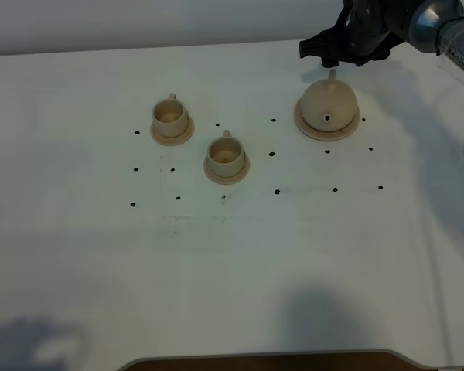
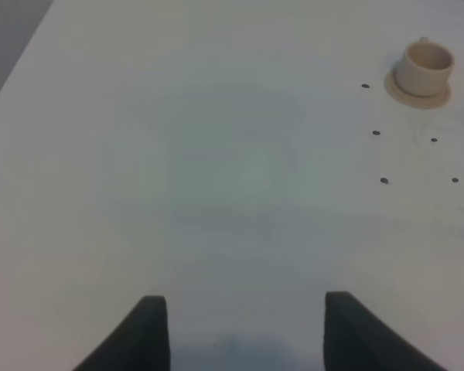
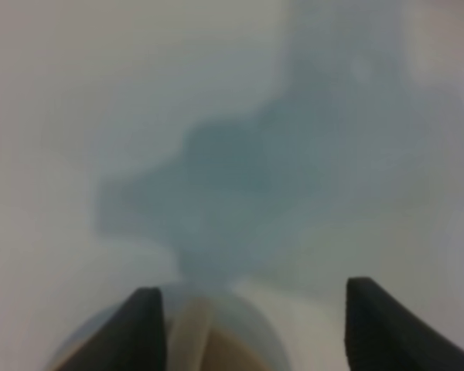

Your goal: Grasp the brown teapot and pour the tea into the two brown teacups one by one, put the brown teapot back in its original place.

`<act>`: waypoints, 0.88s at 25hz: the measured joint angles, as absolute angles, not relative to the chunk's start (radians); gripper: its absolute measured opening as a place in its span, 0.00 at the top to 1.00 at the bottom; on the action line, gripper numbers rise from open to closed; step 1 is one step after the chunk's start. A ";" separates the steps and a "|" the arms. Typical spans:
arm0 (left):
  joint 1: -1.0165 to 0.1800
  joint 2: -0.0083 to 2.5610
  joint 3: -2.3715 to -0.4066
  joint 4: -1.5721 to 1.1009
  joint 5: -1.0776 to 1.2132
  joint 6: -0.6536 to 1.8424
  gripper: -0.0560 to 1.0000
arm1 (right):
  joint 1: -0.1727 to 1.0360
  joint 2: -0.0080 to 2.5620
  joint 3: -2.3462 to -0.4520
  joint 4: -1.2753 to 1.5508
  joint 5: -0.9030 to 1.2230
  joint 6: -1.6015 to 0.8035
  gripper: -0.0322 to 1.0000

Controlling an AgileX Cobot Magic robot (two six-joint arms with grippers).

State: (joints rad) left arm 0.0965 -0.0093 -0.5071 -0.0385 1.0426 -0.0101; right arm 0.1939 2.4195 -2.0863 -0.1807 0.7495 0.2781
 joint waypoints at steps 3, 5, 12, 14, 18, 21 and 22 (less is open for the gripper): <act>0.096 -0.009 -0.507 -0.039 1.043 -0.010 0.49 | 0.194 2.419 -2.086 -0.171 0.734 0.274 0.47; 0.096 -0.009 -0.507 -0.039 1.043 -0.010 0.49 | 0.194 2.419 -2.086 -0.168 0.732 0.271 0.47; 0.096 -0.009 -0.507 -0.039 1.043 -0.010 0.49 | 0.194 2.419 -2.086 -0.167 0.727 0.258 0.47; 0.096 -0.009 -0.507 -0.039 1.043 -0.010 0.49 | 0.194 2.419 -2.086 -0.167 0.727 0.253 0.47; 0.096 -0.009 -0.507 -0.039 1.043 -0.010 0.49 | 0.194 2.419 -2.086 -0.167 0.727 0.243 0.47; 0.096 -0.009 -0.507 -0.039 1.043 -0.010 0.49 | 0.194 2.419 -2.086 -0.164 0.738 0.236 0.47; 0.096 -0.009 -0.507 -0.039 1.043 -0.010 0.49 | 0.194 2.419 -2.086 -0.164 0.742 0.236 0.47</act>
